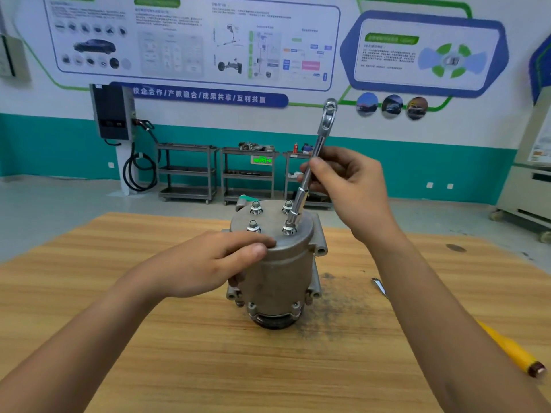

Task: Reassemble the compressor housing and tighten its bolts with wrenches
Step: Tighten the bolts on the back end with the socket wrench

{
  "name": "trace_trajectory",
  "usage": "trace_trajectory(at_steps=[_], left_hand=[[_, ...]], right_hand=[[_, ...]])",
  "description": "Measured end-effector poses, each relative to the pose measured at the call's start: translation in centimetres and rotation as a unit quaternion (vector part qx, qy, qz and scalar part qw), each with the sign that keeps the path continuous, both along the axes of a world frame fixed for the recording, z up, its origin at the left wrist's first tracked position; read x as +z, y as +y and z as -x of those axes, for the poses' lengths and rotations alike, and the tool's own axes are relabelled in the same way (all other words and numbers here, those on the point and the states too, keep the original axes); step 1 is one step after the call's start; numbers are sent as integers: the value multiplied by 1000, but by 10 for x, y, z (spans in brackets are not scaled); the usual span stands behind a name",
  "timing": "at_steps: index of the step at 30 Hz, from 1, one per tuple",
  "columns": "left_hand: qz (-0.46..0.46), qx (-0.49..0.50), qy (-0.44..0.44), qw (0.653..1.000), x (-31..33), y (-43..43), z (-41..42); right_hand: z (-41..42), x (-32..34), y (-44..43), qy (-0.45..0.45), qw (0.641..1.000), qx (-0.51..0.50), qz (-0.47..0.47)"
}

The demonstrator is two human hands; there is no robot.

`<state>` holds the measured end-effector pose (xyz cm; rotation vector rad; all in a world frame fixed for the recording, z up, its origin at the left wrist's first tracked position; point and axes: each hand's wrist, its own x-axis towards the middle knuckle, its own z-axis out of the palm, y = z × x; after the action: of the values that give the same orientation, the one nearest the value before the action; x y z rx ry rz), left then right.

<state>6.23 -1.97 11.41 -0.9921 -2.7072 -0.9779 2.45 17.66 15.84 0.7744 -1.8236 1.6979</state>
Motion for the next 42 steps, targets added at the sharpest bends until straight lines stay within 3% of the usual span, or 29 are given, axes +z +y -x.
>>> trace_trajectory(at_steps=[9, 11, 13, 15, 16, 22, 25, 28, 30, 32, 35, 36, 38, 42], left_hand=[[0, 11, 43, 999, 9, 4, 3], [-75, 67, 137, 985, 18, 12, 6], [-221, 133, 211, 943, 36, 20, 13], [-326, 138, 192, 915, 62, 28, 17], [-337, 132, 173, 916, 75, 31, 20], [-171, 87, 203, 960, 111, 55, 20], [-105, 16, 145, 984, 120, 49, 14], [-133, -10, 74, 988, 115, 54, 11], [-166, 4, 87, 982, 103, 64, 11], [-207, 39, 125, 970, 91, 72, 13], [-206, 118, 259, 936, 88, 69, 15], [-219, 120, 247, 936, 88, 67, 18], [-304, 88, 130, 939, 88, 65, 19], [-406, 51, -79, 909, 87, 65, 24]], right_hand=[[2, 9, -9, 39, 986, 22, -160], [2, 10, -11, 47, 981, 18, -187], [2, 9, -12, 52, 980, 14, -192], [3, 10, -11, 56, 980, 1, -193], [2, 10, -11, 60, 979, -9, -195], [1, 4, -10, 93, 974, -95, -185], [0, 2, -6, 84, 969, -111, -204], [-3, 1, -2, 31, 971, -49, -234], [-4, 0, 2, 45, 967, -39, -247], [-5, -2, 2, 78, 963, -71, -249], [-6, -7, 1, 100, 966, -113, -209], [-7, -8, 1, 100, 969, -122, -192], [-9, -9, 0, 96, 972, -138, -165], [-11, -15, -2, 31, 969, -95, -225]])
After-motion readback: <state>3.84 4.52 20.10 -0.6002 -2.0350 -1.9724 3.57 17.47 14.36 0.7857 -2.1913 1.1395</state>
